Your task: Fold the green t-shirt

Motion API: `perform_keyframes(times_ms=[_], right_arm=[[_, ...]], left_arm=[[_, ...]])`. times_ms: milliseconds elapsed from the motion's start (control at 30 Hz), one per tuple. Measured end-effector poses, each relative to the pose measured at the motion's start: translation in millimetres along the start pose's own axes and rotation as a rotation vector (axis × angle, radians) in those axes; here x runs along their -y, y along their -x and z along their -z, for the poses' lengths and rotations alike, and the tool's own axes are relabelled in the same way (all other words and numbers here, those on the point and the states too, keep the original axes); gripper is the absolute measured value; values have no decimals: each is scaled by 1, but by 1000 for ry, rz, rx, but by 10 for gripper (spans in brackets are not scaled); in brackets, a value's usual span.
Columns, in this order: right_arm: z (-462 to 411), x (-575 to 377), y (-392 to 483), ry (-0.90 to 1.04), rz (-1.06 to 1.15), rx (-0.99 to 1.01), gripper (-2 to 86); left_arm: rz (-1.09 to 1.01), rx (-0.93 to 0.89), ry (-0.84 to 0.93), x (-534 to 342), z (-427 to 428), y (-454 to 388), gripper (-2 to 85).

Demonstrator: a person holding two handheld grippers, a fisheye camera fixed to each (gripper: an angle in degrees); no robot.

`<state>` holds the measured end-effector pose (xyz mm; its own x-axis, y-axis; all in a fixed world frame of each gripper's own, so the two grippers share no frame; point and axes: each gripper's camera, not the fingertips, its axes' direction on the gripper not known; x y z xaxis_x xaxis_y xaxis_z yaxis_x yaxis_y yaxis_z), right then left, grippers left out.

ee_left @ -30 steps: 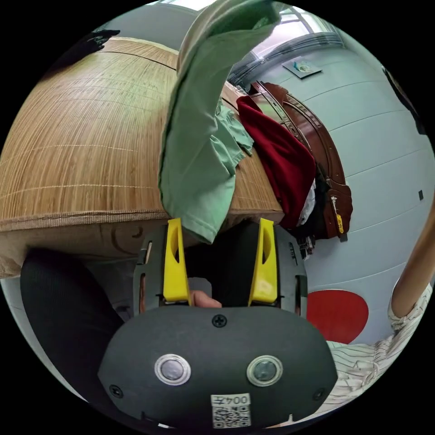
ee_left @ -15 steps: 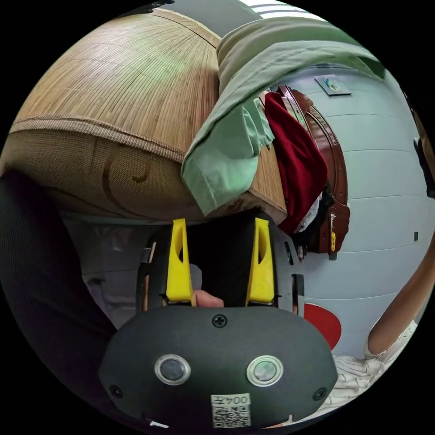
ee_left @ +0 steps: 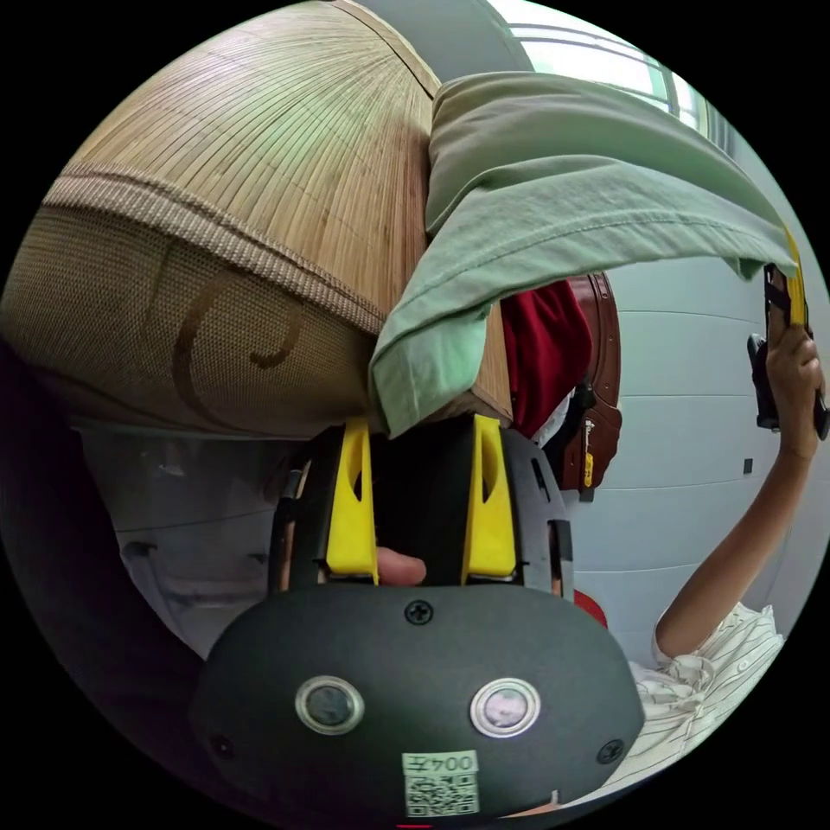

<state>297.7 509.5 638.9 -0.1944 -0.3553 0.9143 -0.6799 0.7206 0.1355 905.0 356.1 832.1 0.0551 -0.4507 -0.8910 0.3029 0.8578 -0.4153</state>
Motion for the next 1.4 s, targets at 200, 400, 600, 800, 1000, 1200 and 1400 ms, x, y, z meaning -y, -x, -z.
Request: perform_keyframes(times_ms=[200,400,600,800,1000,1200,1400], right_arm=[[17,19,-18,-24,-19,18,-7],[26,34,-28,-36,-29,27,-7],[28,47,-32,-48,-37,30,-7],[28,58,-34,-57,-40,26,-7],[31,72,-32,-81,-44,18,-7],[29,86,-32,-98,-64,16,-7],[27,100,-25,-111,-66,18,-7]], left_arm=[[-103,-13,16,7,-8,12,143],[-133,-151,21,17,-4,35,124],[-112,-213,56,29,-13,52,126],[-44,-362,-27,33,-10,72,134],[-43,-426,8,30,0,102,146],[13,-366,0,30,15,135,155],[34,-273,12,32,26,153,163]])
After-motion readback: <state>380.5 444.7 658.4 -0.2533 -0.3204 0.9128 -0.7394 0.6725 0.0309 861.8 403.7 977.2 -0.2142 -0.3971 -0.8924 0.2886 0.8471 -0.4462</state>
